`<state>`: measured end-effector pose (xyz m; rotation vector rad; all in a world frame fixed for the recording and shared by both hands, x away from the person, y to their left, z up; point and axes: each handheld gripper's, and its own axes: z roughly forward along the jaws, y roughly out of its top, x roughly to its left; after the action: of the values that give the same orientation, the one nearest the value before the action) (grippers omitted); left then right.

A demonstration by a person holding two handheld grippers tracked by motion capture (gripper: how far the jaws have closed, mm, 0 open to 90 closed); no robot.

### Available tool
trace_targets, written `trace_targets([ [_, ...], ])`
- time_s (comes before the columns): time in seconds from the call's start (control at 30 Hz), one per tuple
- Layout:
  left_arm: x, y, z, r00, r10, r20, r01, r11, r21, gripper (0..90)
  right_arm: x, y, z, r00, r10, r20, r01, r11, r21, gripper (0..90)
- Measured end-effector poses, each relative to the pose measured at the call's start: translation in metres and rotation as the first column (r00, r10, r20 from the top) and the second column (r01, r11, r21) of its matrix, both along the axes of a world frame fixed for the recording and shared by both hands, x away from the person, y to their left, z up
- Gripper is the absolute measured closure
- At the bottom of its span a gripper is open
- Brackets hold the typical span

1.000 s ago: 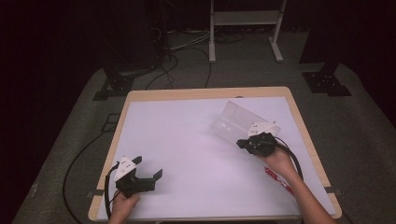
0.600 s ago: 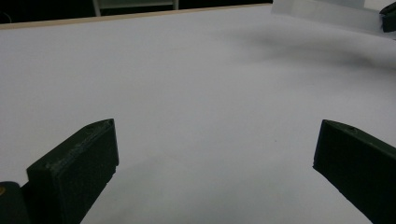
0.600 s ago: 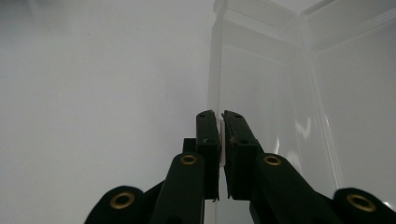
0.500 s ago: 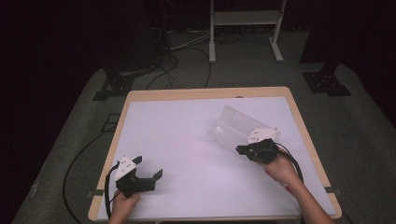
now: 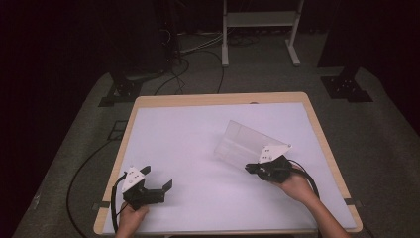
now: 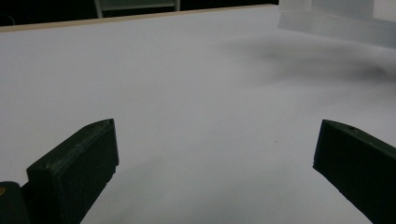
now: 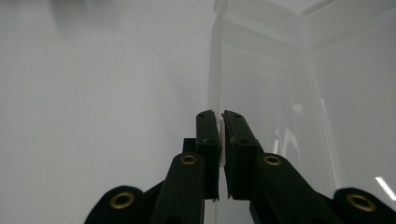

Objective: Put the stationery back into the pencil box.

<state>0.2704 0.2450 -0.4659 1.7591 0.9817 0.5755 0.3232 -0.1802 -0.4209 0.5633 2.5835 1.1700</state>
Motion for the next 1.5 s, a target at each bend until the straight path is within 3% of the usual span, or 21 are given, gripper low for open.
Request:
trace_targets([
  [0.47,0.000,0.000,0.000,1.0000,-0.005,-0.006,0.005,1.0000,0.000,0.0,-0.005,0.016,-0.011,0.9961,0.088,-0.003,-0.088,0.9960,-0.017,85.0],
  [0.8,0.000,0.000,0.000,1.0000,-0.004,-0.006,0.004,1.0000,-0.003,0.0,-0.004,0.028,-0.023,0.9927,0.118,-0.022,-0.119,0.9927,-0.020,85.0],
  [1.5,0.000,0.000,0.000,1.0000,-0.004,-0.004,0.004,1.0000,-0.002,0.0,-0.008,0.035,-0.041,0.9888,0.105,-0.106,-0.106,0.9944,-0.004,85.3],
])
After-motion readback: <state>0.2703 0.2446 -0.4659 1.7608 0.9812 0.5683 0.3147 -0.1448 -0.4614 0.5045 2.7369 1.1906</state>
